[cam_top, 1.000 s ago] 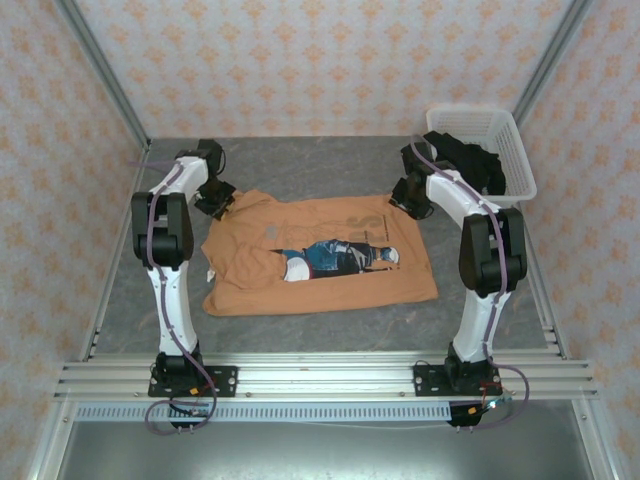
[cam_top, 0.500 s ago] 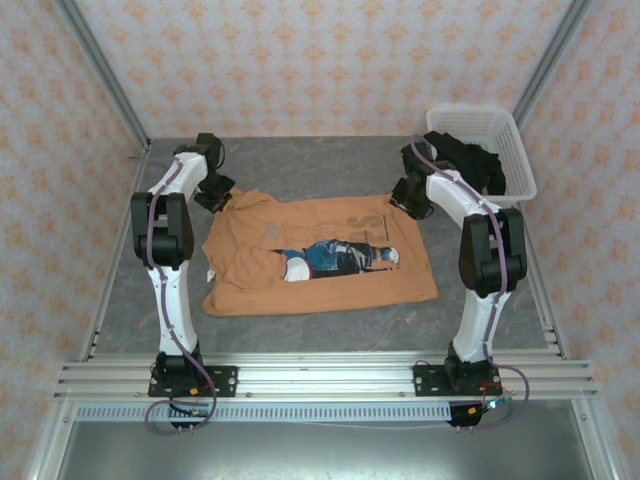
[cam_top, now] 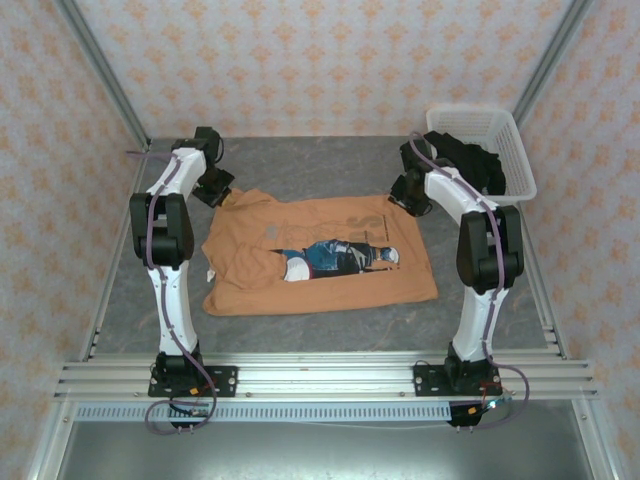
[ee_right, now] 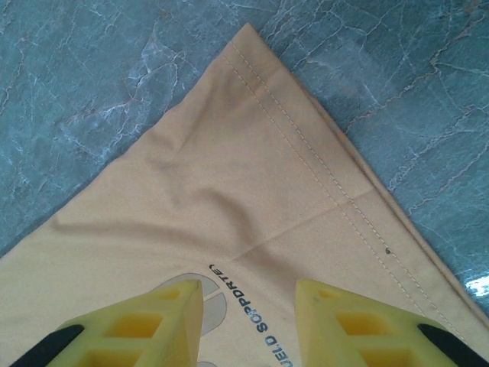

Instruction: Fold and stack the t-shirts

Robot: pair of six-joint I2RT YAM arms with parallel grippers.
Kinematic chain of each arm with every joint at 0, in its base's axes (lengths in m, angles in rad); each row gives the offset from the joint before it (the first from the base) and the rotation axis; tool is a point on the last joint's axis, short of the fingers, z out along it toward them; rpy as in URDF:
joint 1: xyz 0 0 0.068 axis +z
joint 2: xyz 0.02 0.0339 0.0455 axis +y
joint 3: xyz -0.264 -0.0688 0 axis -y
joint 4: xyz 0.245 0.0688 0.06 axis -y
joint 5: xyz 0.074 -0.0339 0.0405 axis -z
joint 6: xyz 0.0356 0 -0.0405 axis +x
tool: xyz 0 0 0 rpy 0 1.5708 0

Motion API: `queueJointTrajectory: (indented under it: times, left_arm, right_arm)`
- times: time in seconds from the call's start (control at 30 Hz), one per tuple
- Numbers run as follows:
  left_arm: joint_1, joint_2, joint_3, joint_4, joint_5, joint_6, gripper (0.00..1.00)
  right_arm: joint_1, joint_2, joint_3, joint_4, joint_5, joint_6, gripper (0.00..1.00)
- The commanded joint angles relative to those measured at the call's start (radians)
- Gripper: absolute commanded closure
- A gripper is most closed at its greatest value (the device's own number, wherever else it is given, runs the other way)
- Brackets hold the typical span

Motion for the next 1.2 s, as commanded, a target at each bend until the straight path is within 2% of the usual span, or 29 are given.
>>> queueJointTrajectory:
  times: [0.0,0.2,0.53,0.93,1.1,1.17]
  left_arm:
    - [-0.005,0.0,0.004,-0.036,-0.007,0.013,1.0]
    - [-0.01,-0.055,-0.011,-0.021,-0.015,0.019,1.0]
    - [-0.012,-0.06,0.008,-0.02,0.013,0.023,1.0]
    - [-0.012,-0.054,0.034,-0.039,0.027,0.037,1.0]
    - [-0.012,-0.052,0.044,-0.04,0.033,0.041,1.0]
    - [-0.012,-0.048,0.055,-0.043,0.034,0.045,1.0]
  right_arm:
    - [-0.005,0.016,0.039,-0.023,0.013,0.009,0.63]
    - [-0.002,0.108,0.177,-0.068,0.066,0.013,0.59]
    - [0.006,0.362,0.512,-0.261,0.327,-0.006,0.6]
    - [0.0,0.538,0.674,-0.311,0.328,-0.022,0.6]
    - [-0.019,0.543,0.643,-0.283,0.306,-0.01,0.72]
    - [-0.025,0.541,0.645,-0.28,0.292,-0.016,0.79]
